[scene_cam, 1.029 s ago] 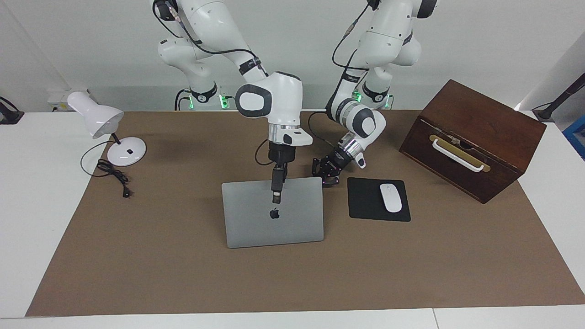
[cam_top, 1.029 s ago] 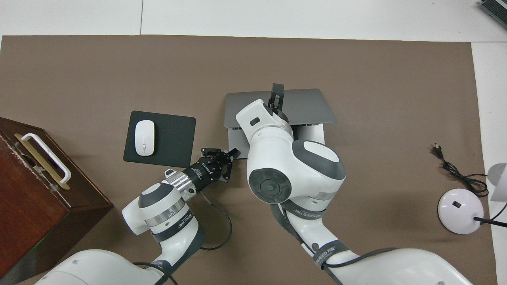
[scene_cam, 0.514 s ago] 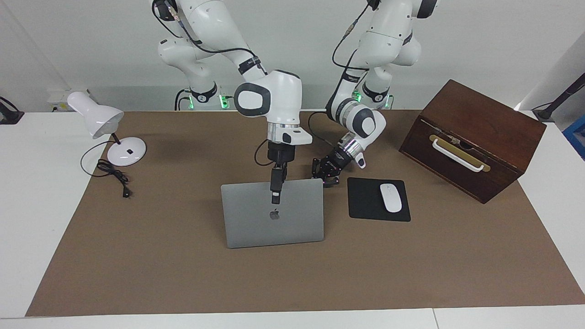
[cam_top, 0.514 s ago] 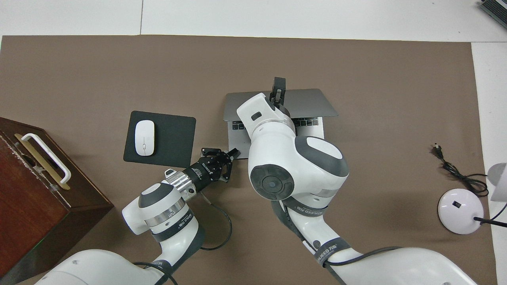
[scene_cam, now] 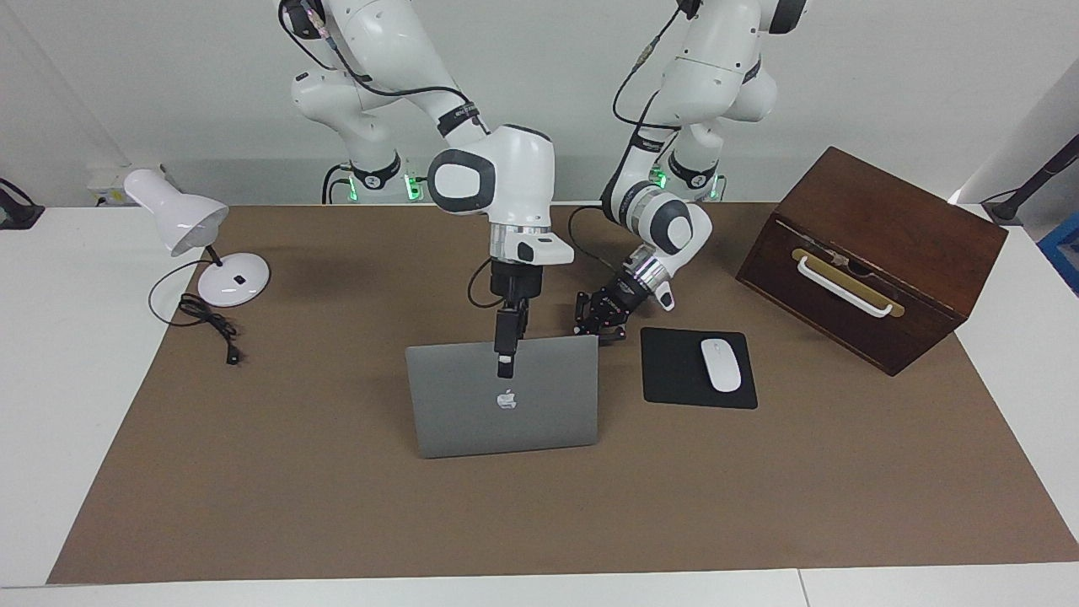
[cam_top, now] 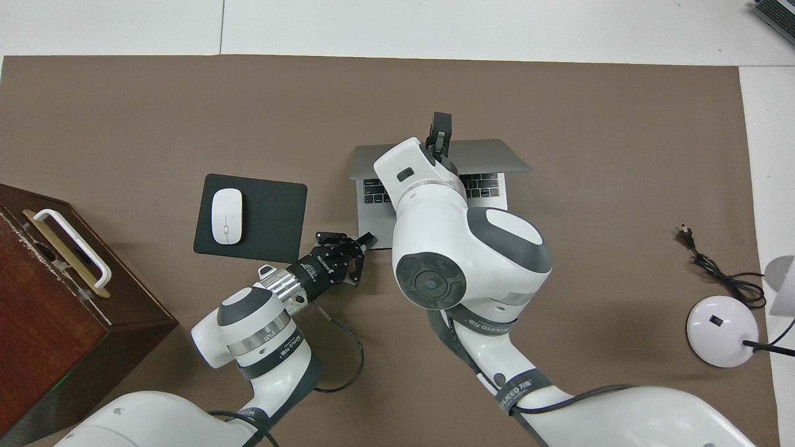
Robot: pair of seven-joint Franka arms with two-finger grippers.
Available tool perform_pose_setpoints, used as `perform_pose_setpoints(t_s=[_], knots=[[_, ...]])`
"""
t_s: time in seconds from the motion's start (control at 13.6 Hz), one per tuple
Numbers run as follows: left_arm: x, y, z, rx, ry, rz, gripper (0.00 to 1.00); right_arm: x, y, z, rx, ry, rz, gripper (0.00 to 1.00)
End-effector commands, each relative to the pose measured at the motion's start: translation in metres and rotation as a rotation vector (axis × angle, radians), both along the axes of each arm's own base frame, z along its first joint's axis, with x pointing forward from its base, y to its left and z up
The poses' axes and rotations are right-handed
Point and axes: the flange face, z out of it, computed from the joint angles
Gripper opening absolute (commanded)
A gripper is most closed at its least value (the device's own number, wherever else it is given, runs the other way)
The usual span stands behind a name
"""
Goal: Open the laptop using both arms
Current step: 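Lift the laptop lid upward with the right gripper, pivoting it open, then push the lid farther back with the right gripper until upright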
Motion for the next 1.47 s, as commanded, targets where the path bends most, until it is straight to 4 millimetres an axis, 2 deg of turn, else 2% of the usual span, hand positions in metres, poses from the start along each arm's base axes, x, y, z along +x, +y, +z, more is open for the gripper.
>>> perform_pose_setpoints(t_s=[0.0,0.73,0.96,1.4], knots=[[0.001,0.006,-0.020,0.029,0.015,0.020,0.00,0.011,-0.001,0.008,-0.024,-0.028,0.008,1.00],[0.002,0.006,-0.019,0.028,0.012,0.022,0.00,0.021,-0.001,0.012,-0.015,-0.044,0.003,1.00],[0.002,0.006,-0.019,0.029,0.013,0.022,0.00,0.032,-0.005,0.022,-0.015,-0.072,-0.003,1.00],[0.002,0.007,-0.020,0.031,0.015,0.023,0.00,0.036,-0.009,0.018,-0.022,-0.073,-0.003,1.00]])
